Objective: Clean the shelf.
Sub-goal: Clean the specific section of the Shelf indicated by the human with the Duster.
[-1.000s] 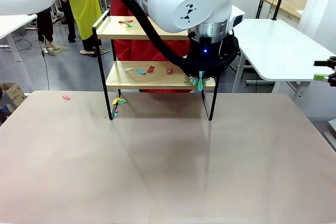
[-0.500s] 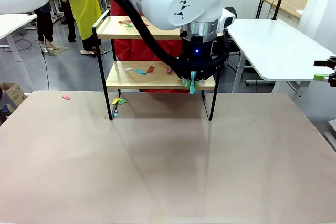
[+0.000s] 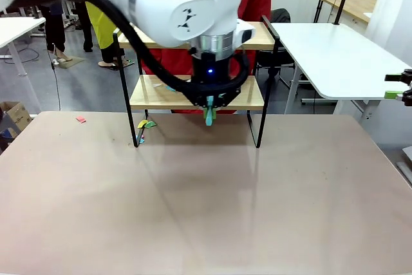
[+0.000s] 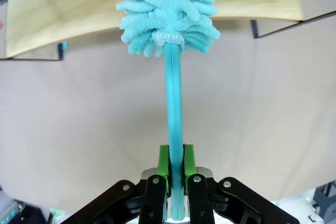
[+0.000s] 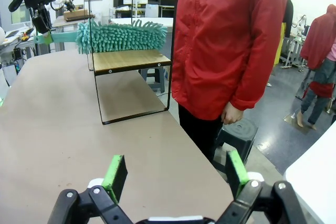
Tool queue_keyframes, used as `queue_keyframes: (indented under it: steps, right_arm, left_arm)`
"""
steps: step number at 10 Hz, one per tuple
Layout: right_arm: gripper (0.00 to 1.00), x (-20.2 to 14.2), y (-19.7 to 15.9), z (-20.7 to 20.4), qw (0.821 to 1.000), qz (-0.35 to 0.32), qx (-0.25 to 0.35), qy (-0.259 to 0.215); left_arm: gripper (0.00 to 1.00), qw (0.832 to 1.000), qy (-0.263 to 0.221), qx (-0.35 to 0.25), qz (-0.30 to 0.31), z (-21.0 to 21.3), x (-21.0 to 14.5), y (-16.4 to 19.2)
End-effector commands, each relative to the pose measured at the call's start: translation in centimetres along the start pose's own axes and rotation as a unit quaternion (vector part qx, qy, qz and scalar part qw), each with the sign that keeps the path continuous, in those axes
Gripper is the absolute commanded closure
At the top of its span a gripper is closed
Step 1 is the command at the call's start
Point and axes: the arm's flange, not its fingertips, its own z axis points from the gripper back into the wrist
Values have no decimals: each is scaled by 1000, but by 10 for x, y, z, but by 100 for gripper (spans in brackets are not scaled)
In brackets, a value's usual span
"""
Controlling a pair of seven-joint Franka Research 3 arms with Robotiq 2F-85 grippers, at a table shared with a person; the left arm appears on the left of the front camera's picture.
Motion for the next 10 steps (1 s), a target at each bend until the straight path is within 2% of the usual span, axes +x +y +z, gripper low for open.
queue_keyframes:
  steps: [1,4,10]
  right_arm:
    - [0,3,1,-1,1000,2,1,1]
    - [0,3,1,-1,1000,2,1,1]
    - [0,3,1,-1,1000,2,1,1]
  left_arm:
    - [87,1000,7,-8,9,-4,-14,35]
    - [87,999,18,-2,29,-10,-15,73]
    - [87,994,25,75,71,1,-32,141]
